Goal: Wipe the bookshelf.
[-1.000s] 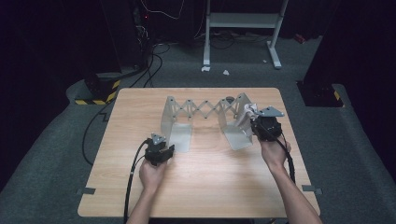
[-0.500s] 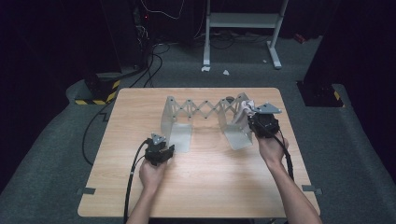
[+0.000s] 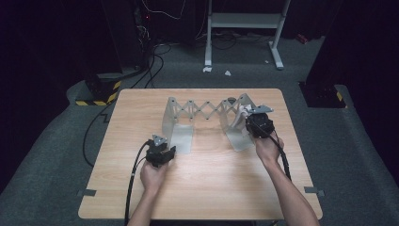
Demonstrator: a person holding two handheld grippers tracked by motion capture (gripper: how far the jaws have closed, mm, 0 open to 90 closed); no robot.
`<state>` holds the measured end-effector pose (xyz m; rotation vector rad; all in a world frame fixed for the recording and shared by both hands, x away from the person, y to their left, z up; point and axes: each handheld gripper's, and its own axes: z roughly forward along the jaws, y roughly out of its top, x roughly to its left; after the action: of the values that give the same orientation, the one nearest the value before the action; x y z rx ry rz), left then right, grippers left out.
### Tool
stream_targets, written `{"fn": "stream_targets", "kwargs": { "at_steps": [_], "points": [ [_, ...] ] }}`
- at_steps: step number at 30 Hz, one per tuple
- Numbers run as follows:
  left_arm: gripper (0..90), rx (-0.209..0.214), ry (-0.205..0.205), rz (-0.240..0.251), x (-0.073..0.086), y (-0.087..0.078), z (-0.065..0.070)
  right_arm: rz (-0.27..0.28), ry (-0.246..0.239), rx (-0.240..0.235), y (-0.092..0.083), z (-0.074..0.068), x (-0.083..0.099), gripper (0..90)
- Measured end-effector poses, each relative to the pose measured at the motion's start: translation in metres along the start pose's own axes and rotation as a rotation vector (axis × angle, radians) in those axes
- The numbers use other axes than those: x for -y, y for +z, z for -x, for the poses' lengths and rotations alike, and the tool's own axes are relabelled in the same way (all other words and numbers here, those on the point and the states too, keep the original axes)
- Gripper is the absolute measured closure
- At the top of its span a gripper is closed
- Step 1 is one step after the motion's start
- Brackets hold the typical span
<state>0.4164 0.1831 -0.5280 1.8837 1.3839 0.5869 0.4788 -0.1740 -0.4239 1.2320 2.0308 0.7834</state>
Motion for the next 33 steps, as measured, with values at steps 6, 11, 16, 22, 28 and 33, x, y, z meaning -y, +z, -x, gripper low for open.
{"fn": "stream_targets", "kwargs": {
  "at_steps": [6, 11, 16, 22, 28, 33],
  "points": [
    [56.2, 0.000, -0.005, 0.002, 0.000, 0.000, 0.000, -0.049, -0.006, 0.004, 0.020, -0.005, 0.008, 77.1],
    [56.2, 0.000, -0.003, 0.002, 0.000, 0.000, 0.000, -0.092, 0.004, -0.002, 0.035, -0.007, 0.015, 77.0],
    [56.2, 0.000, -0.003, 0.002, 0.000, 0.000, 0.000, -0.133, 0.021, -0.007, 0.050, -0.007, 0.023, 77.0],
    [56.2, 0.001, -0.005, 0.002, 0.000, 0.000, 0.000, -0.168, 0.027, -0.008, 0.063, -0.010, 0.026, 77.0],
    [56.2, 0.002, -0.005, 0.002, 0.000, 0.000, 0.000, -0.141, 0.053, -0.002, 0.060, -0.005, 0.016, 77.0],
    [56.2, 0.004, -0.006, 0.003, 0.000, 0.000, 0.000, -0.102, 0.062, 0.005, 0.048, 0.000, 0.003, 76.9]
  ]
}}
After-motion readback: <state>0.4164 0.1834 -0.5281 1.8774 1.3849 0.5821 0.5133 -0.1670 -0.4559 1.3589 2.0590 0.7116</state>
